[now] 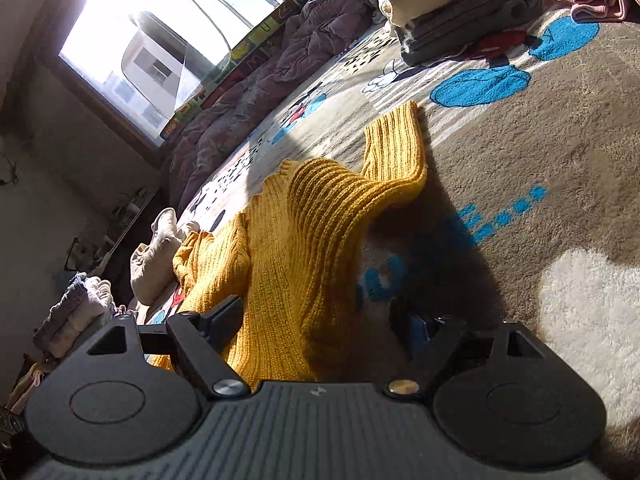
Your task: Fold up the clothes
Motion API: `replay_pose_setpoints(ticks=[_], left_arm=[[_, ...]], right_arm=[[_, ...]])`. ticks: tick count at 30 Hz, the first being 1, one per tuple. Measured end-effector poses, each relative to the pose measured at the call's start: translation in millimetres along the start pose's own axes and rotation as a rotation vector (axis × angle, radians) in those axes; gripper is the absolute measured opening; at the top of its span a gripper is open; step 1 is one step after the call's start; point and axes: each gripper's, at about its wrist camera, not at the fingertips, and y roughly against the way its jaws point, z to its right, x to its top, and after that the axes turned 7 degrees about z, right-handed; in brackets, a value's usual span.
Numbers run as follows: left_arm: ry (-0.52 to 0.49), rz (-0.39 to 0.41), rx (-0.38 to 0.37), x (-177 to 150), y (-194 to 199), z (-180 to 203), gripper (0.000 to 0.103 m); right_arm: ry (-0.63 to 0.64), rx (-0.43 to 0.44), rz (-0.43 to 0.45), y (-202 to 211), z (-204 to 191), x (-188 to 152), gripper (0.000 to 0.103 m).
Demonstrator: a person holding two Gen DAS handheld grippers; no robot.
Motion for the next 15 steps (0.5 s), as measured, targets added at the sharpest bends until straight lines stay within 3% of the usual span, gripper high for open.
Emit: replay_pose_setpoints(ticks=[1,2,3,4,6,10,15], left_arm=[[-0.016,0.010,0.024,-4,-6,1,0.069],[-0.030,0.019,0.046,-9,-11,3,0.053],[-0.032,0.023,0.040,-10,-14,3,0.019],[-0.027,0.028,0.053,-12,-15,2,0.016],[-0.025,0.052,0.062,-11,-9,0,0.012],[-0.048,0.124,0.102,-6,22,-9,0.010],[-0.046,0.149,0.164,-8,52,-30,0.009]], right_arm=[[-0.006,0.007,0.000,-2,0,-2,0.076],[-0.012,0.015,-0.001,-3,1,-4,0.070],[-0.019,0.022,-0.001,-5,1,-6,0.056],[-0.025,0.030,-0.002,-7,1,-7,0.037],[-0.037,0.045,-0.002,-10,2,-11,0.021],[-0.083,0.090,-0.012,-11,3,-18,0.019],[-0.220,0.176,-0.126,-1,5,-37,0.018]])
